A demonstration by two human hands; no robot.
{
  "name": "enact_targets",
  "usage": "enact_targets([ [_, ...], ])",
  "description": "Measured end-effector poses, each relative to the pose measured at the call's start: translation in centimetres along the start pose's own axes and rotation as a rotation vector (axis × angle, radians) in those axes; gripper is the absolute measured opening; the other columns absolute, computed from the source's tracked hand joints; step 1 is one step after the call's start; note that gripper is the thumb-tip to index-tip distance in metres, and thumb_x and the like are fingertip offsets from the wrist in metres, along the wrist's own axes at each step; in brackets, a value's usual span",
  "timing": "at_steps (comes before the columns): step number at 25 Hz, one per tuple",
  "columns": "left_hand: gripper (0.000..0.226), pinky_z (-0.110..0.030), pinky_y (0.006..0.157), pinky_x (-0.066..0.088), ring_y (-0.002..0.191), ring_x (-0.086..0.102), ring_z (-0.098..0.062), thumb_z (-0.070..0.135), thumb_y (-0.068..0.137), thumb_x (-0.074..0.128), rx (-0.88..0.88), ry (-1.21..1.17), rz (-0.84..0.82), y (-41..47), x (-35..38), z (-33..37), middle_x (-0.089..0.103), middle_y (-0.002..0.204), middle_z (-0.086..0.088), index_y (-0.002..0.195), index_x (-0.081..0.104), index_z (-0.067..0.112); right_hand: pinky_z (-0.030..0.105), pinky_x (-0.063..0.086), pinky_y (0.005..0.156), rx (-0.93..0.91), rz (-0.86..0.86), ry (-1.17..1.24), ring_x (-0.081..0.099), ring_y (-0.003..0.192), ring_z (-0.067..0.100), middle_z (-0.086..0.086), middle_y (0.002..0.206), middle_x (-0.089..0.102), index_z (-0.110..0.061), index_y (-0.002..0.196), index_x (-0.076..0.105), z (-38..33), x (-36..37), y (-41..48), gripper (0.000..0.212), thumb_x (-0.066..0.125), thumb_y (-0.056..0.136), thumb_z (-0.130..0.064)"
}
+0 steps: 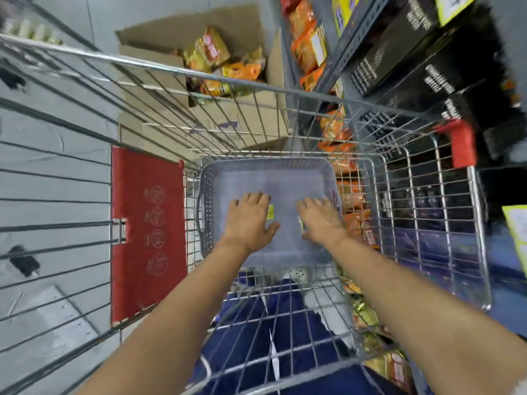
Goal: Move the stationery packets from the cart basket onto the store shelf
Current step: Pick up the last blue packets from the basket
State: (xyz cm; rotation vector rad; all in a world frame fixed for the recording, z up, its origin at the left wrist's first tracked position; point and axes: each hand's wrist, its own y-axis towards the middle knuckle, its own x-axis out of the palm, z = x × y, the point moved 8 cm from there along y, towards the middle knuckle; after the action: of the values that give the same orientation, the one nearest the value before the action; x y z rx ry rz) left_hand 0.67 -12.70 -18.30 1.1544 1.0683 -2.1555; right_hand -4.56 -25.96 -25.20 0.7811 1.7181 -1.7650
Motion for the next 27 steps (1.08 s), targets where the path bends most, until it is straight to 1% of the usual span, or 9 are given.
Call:
enact_targets([
  [2, 0.055, -0.045, 0.094, 0.038, 0.119, 0.045, -0.029, 0.048, 0.085, 0.058, 0.006, 0.032, 0.001, 0.1, 1.1, -0.7, 0.052, 0.129, -0.006, 0.126, 0.044, 0.015, 0.059, 0.005, 0.116, -0.003, 0.002, -0.139, 0.046, 0.121, 0.032, 0.011, 0.129, 0.051, -0.009, 0.138, 0.035, 0.2, 2.1, 0.8, 0.067, 0.069, 0.081, -0.021],
  [3, 0.056, -0.045, 0.094, 0.038, 0.119, 0.046, -0.029, 0.049, 0.085, 0.058, 0.008, 0.042, -0.005, 0.2, 1.5, -0.9, 0.052, 0.129, -0.006, 0.126, 0.044, 0.015, 0.061, 0.001, 0.116, -0.002, 0.015, -0.167, 0.046, 0.120, 0.033, 0.011, 0.128, 0.051, -0.008, 0.136, 0.036, 0.3, 2.8, 1.1, 0.064, 0.067, 0.082, -0.022],
  [9, 0.056, -0.044, 0.093, 0.039, 0.119, 0.046, -0.030, 0.050, 0.085, 0.057, 0.036, 0.085, -0.043, 0.5, 2.4, -1.2, 0.052, 0.128, -0.007, 0.126, 0.044, 0.014, 0.056, -0.001, 0.117, -0.018, 0.069, -0.147, 0.048, 0.119, 0.032, 0.013, 0.123, 0.055, -0.005, 0.127, 0.045, 0.2, 2.8, 1.9, 0.052, 0.066, 0.080, -0.014],
  [12, 0.056, -0.045, 0.094, 0.040, 0.119, 0.046, -0.030, 0.049, 0.085, 0.057, 0.050, 0.074, -0.054, 0.7, 1.7, -1.0, 0.052, 0.128, -0.007, 0.127, 0.043, 0.014, 0.053, 0.006, 0.119, 0.019, 0.087, 0.004, 0.050, 0.116, 0.029, 0.010, 0.117, 0.057, -0.008, 0.120, 0.048, 0.5, 1.0, 1.0, 0.067, 0.080, 0.066, -0.033],
  [15, 0.056, -0.045, 0.096, 0.039, 0.122, 0.044, -0.029, 0.049, 0.088, 0.054, 0.071, 0.072, -0.079, 0.9, 0.5, 0.2, 0.049, 0.132, -0.006, 0.130, 0.040, 0.016, 0.048, 0.023, 0.115, 0.055, 0.149, 0.201, 0.052, 0.112, 0.029, 0.009, 0.115, 0.056, -0.010, 0.116, 0.049, 1.0, -2.1, -1.3, 0.078, 0.082, 0.057, -0.048],
  [18, 0.059, -0.043, 0.099, 0.038, 0.124, 0.043, -0.028, 0.050, 0.089, 0.052, 0.107, 0.044, -0.081, 1.1, -1.7, 3.0, 0.046, 0.138, -0.005, 0.136, 0.036, 0.017, 0.039, 0.043, 0.090, 0.195, 0.279, 0.400, 0.055, 0.105, 0.031, 0.009, 0.113, 0.056, -0.011, 0.114, 0.049, 3.7, -6.6, -5.8, 0.082, 0.078, 0.053, -0.057],
  [20, 0.059, -0.041, 0.097, 0.040, 0.123, 0.047, -0.028, 0.049, 0.088, 0.053, 0.152, 0.001, -0.034, 0.9, -4.0, 6.0, 0.049, 0.137, -0.004, 0.136, 0.038, 0.018, 0.034, 0.045, 0.079, 0.296, 0.391, 0.582, 0.056, 0.104, 0.029, 0.006, 0.113, 0.057, -0.016, 0.115, 0.049, 6.4, -9.3, -10.5, 0.082, 0.078, 0.051, -0.058],
  [23, 0.056, -0.041, 0.095, 0.045, 0.118, 0.052, -0.028, 0.047, 0.087, 0.058, 0.292, -0.080, 0.048, 0.1, -7.7, 12.6, 0.056, 0.131, -0.004, 0.132, 0.044, 0.017, 0.033, 0.049, 0.081, 0.452, 0.605, 0.794, 0.058, 0.102, 0.023, 0.001, 0.110, 0.060, -0.023, 0.113, 0.048, 11.3, -12.7, -19.9, 0.082, 0.071, 0.048, -0.067],
  [27, 0.050, -0.045, 0.081, 0.051, 0.102, 0.059, -0.035, 0.043, 0.081, 0.067, 0.582, -0.167, 0.142, -1.9, -11.8, 23.2, 0.064, 0.111, -0.009, 0.120, 0.051, 0.016, 0.030, 0.050, 0.069, 0.758, 0.980, 0.904, 0.062, 0.079, 0.014, -0.007, 0.085, 0.065, -0.027, 0.096, 0.051, 16.7, -15.2, -35.0, 0.071, 0.064, 0.045, -0.074],
])
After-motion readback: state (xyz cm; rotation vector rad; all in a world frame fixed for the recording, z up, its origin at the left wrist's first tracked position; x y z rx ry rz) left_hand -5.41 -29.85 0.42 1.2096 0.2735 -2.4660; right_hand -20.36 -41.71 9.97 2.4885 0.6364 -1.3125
